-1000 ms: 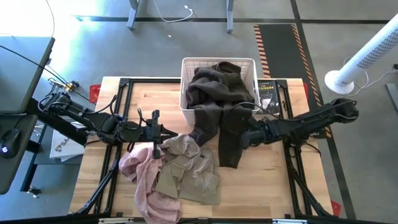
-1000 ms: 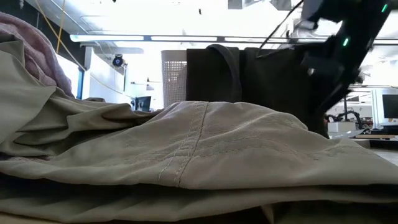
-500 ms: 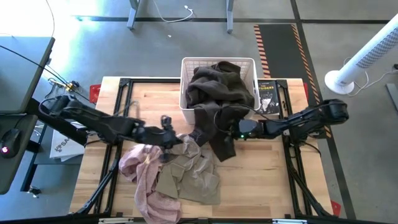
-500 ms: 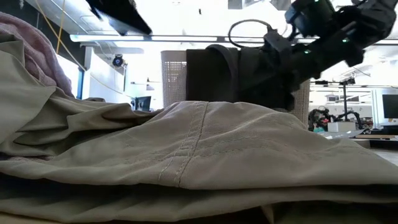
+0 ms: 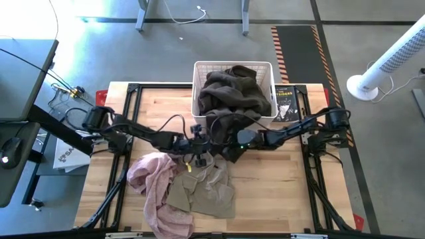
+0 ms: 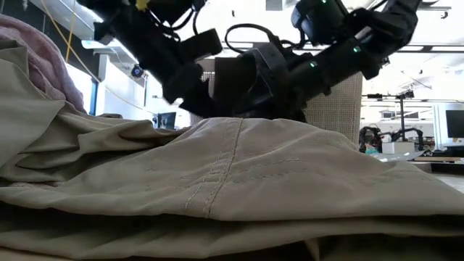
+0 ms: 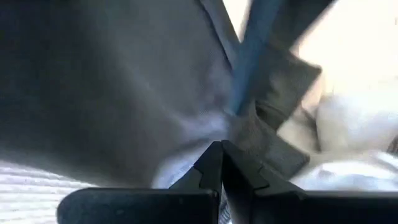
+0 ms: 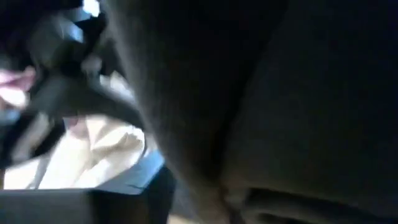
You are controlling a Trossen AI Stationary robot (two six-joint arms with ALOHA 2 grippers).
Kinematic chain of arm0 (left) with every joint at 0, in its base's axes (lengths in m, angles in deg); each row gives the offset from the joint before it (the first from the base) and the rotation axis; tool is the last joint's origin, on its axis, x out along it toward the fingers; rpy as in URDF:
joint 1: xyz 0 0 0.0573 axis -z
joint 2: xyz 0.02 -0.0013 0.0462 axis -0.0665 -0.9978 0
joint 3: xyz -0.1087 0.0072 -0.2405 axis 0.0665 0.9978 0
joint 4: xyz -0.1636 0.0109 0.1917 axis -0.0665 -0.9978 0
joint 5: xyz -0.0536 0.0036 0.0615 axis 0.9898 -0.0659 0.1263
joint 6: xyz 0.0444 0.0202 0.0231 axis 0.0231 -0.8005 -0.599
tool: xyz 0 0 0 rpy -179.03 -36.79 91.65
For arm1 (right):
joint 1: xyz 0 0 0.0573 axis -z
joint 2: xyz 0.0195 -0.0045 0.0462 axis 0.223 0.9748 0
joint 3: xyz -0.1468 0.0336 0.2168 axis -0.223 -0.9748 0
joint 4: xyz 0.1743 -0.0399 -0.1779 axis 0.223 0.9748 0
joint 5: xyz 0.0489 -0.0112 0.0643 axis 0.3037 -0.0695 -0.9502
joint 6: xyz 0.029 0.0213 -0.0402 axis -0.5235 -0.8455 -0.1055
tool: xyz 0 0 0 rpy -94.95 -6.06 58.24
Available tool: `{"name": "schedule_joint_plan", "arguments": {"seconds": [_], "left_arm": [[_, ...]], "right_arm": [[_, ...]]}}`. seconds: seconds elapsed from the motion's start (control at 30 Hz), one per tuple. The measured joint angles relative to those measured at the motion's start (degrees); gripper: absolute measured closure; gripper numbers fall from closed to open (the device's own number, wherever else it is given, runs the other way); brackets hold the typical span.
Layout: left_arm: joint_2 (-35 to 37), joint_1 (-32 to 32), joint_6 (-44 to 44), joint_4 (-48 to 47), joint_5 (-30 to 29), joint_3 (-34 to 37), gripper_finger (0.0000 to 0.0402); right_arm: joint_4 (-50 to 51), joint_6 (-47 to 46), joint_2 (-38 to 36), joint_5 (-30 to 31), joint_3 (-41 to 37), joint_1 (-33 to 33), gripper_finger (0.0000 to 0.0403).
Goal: Sort clothes
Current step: Put the gray pants into the laundry bin
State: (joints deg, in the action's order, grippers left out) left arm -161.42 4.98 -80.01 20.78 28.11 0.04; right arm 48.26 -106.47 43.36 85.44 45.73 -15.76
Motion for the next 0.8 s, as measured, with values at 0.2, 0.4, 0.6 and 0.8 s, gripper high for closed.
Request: {"name": "schedule_joint_plan", "arguments": {"seconds": [0.2, 0.4, 0.6, 0.8], "left_arm": [[4.06, 5.14, -3.05, -10.78, -12.08, -4.27, 0.0401], [14.14, 12.15, -5.71, -21.63, -29.57, -9.76, 0.0401], [24.29, 16.79, -2.92, -24.04, -33.46, -10.14, 0.0401], [28.66, 18.94, -1.50, -24.68, -33.38, -10.02, 0.0401]], "right_arm": [[2.44, 0.96, -1.56, -0.22, 2.66, -0.72, 0.0370], [4.24, 4.65, -7.24, -6.94, 9.55, -0.98, 0.0381], [12.44, 21.44, -14.79, -3.98, 23.82, 0.85, 0.0393], [25.73, 37.90, -16.72, 8.19, 40.28, 7.78, 0.0393]]}}
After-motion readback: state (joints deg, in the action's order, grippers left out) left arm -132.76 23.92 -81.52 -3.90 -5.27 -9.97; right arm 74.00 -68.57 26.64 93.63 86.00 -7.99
